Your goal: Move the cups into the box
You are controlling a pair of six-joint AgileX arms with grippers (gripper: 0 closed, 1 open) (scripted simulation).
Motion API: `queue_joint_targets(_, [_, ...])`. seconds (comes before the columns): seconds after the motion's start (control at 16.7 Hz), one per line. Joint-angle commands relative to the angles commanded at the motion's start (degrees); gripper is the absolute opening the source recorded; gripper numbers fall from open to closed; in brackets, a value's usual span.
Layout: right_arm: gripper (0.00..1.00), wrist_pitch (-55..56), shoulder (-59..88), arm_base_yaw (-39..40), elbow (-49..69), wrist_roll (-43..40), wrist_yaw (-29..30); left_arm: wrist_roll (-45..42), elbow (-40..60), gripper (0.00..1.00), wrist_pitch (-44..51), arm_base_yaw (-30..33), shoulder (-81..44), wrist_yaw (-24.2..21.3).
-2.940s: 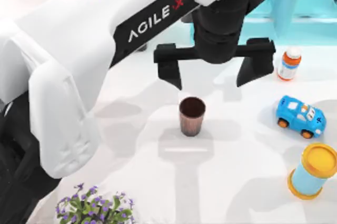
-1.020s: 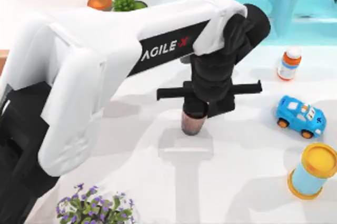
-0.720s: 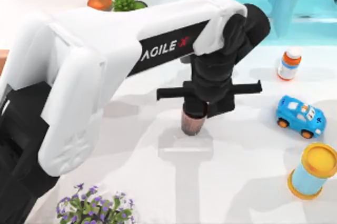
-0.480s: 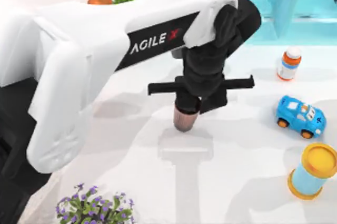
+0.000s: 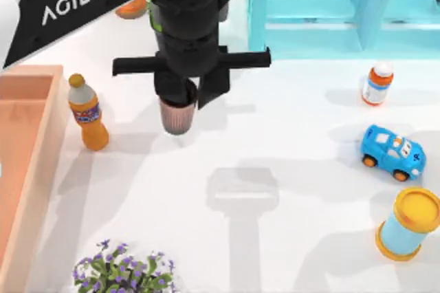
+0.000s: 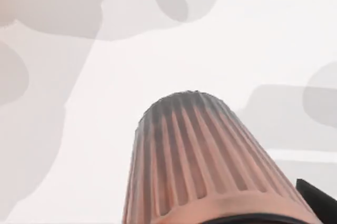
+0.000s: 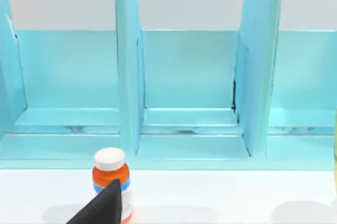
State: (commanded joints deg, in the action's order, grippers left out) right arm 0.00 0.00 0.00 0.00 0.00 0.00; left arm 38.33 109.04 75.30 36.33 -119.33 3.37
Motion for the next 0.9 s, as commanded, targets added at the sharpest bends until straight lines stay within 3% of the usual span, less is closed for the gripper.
queue_joint_targets(0.48, [1.00,0.0,0.0,0.0,0.0,0.0,0.0,-3.7,-0.7,0.00,1.9,-2.1,2.5,0.6])
queue_joint_targets(0.9, [1.00,0.0,0.0,0.0,0.0,0.0,0.0,-26.0,-5.5,0.00,10.3,-18.4,12.6,0.6])
